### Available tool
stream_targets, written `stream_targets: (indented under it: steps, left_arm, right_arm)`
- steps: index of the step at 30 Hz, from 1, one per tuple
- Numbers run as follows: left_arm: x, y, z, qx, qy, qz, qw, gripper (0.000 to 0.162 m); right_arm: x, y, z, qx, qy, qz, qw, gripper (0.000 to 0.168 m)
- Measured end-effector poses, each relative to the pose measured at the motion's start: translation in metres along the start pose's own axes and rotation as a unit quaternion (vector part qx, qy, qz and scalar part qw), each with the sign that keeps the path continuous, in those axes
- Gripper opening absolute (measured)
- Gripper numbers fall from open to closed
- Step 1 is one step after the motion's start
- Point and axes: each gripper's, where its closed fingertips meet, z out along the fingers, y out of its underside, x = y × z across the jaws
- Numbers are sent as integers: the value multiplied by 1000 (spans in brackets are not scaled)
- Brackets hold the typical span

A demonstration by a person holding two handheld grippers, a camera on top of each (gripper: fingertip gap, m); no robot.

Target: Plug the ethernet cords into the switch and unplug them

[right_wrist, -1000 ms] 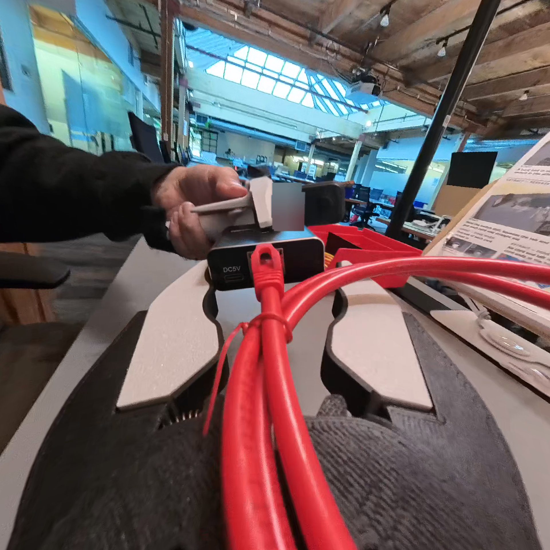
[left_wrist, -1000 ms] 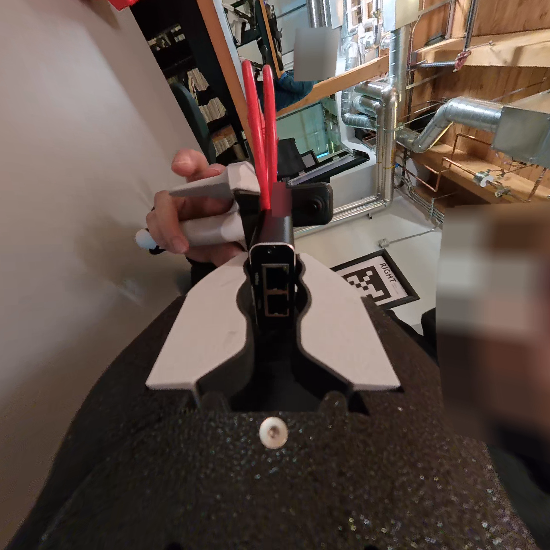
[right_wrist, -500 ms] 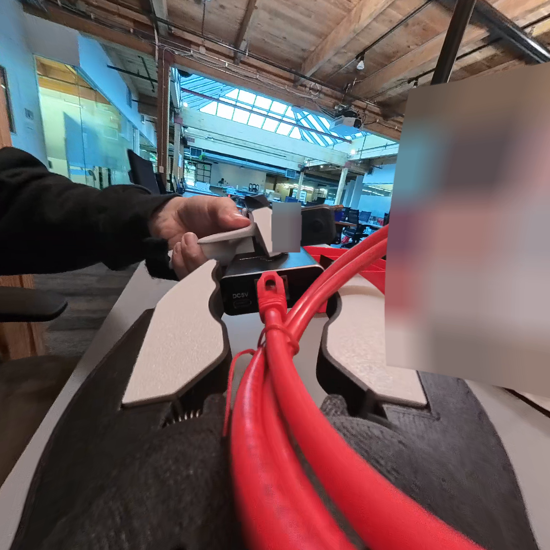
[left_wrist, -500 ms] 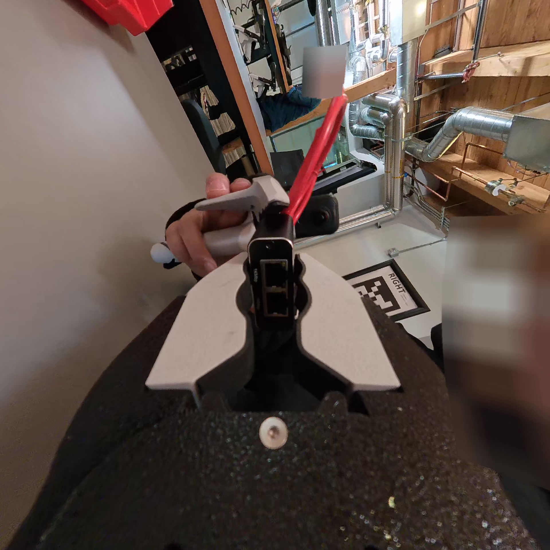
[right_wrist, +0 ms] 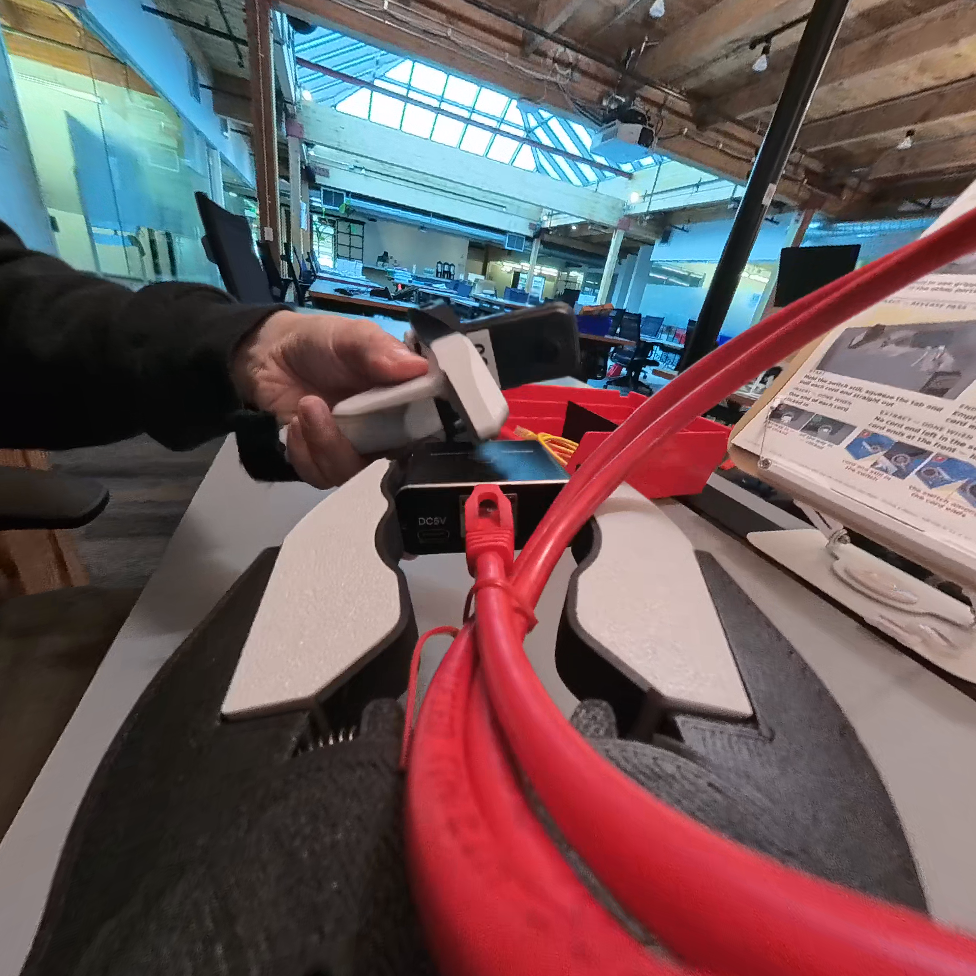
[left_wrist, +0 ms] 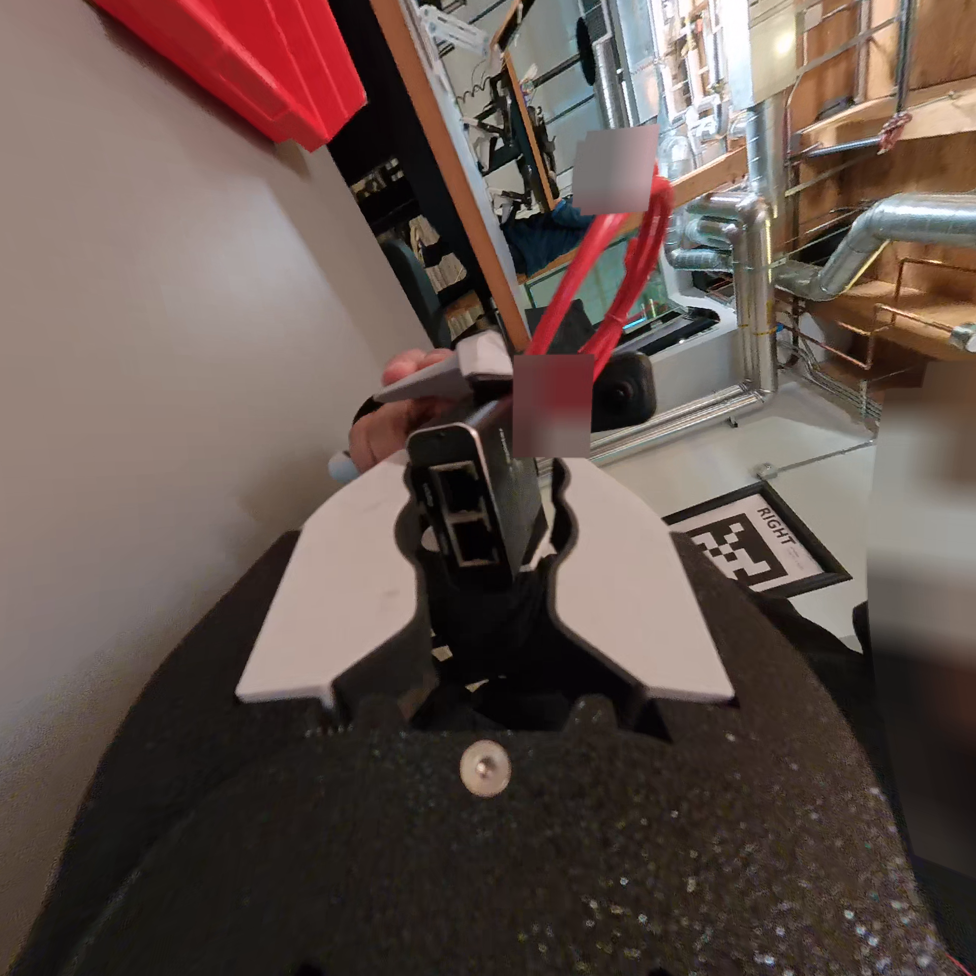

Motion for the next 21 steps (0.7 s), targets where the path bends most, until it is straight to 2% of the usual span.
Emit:
stream_targets:
  steps: [2,10,15,21]
  left_arm:
    - [7,-3,-1,13,6,11,1000,53]
    - [17,-15,-31,62,-4,32,998,52]
    - [20,-7,-51,73,-20,78,994,52]
    - [3,-6,-111,98,-155,168,969,52]
  right_arm:
    - [0,-5,-1,21,-7,19,1000,64]
    - [3,-17,-7,51,-23,60,997,63]
    - [2,-18,-11,79,-63,116,988,63]
    - [19,-25,-23,123,-73,161,977,63]
